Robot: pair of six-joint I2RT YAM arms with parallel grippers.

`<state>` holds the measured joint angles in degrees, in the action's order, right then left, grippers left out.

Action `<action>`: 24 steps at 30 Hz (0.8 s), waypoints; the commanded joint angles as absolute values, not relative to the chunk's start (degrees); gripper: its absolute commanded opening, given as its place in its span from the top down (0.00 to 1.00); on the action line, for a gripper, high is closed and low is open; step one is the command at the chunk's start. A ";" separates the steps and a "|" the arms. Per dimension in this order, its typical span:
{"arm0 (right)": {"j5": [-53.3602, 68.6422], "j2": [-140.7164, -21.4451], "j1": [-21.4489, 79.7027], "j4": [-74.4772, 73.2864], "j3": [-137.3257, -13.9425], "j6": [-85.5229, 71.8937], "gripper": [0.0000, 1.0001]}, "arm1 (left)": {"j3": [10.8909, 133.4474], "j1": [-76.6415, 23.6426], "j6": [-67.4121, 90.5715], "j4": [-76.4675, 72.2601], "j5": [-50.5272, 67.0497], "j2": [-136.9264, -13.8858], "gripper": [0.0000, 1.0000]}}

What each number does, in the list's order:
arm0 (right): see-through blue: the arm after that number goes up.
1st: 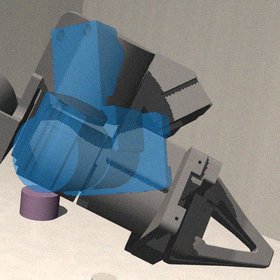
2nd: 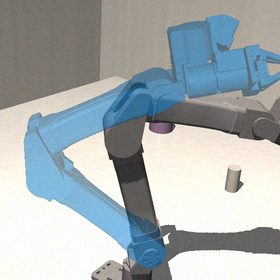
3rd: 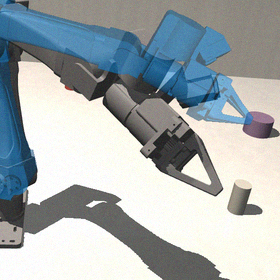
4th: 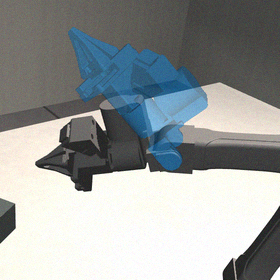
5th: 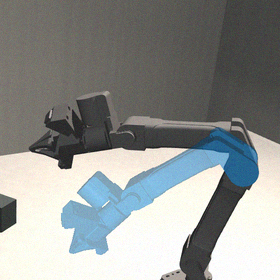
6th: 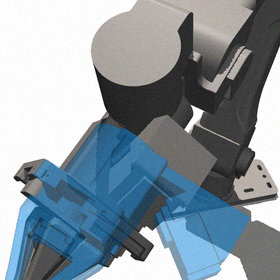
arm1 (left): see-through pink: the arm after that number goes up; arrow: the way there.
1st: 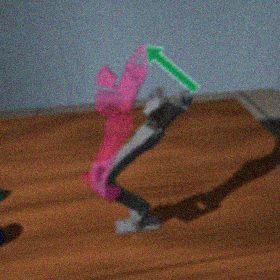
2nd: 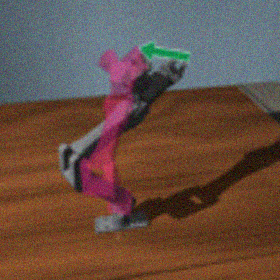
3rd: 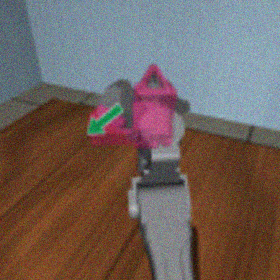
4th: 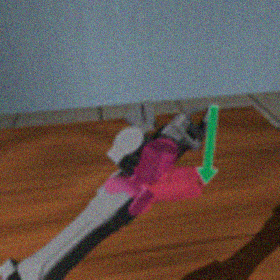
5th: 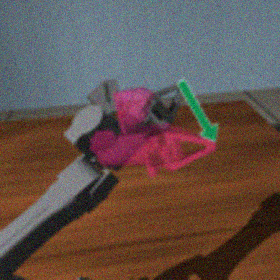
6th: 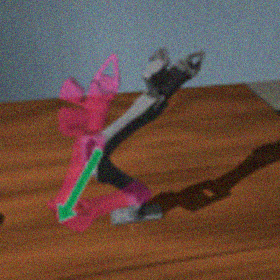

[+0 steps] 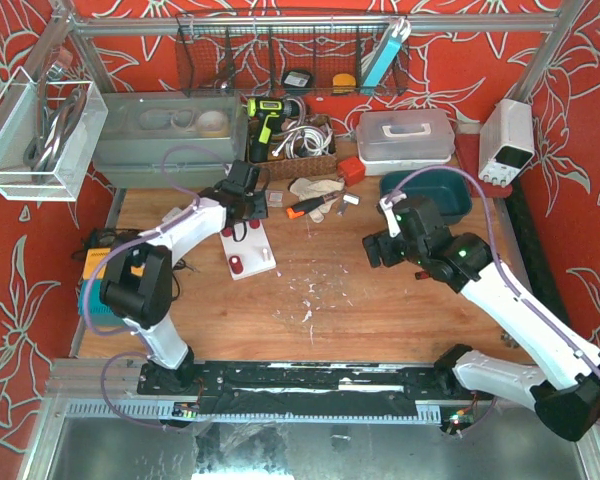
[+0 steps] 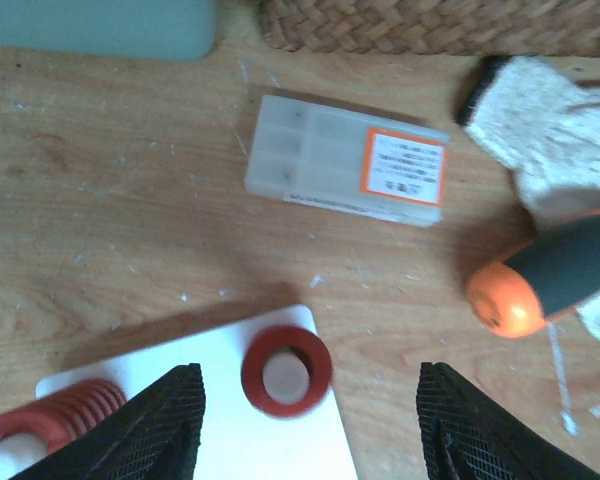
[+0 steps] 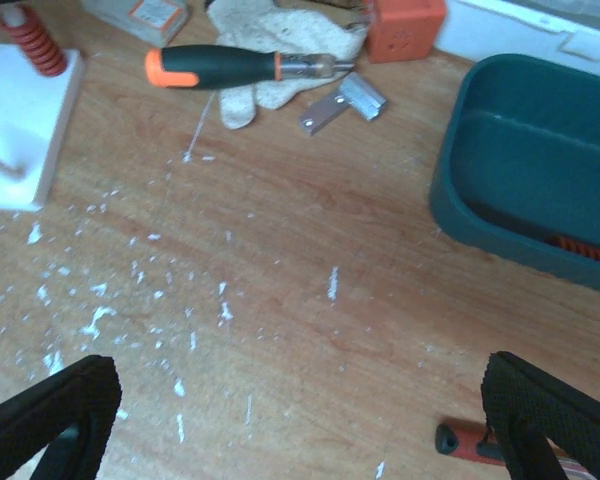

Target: Install the large spring

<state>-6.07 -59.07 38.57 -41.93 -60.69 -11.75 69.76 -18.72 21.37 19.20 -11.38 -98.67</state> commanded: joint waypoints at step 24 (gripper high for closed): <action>-18.54 -108.14 10.57 -61.45 -96.69 -54.92 0.27 | 62.66 -27.66 22.21 32.90 7.24 -68.89 0.00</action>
<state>-15.05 -105.06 13.89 -55.96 -94.35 -48.42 60.29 -26.59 26.76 31.42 11.18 -68.88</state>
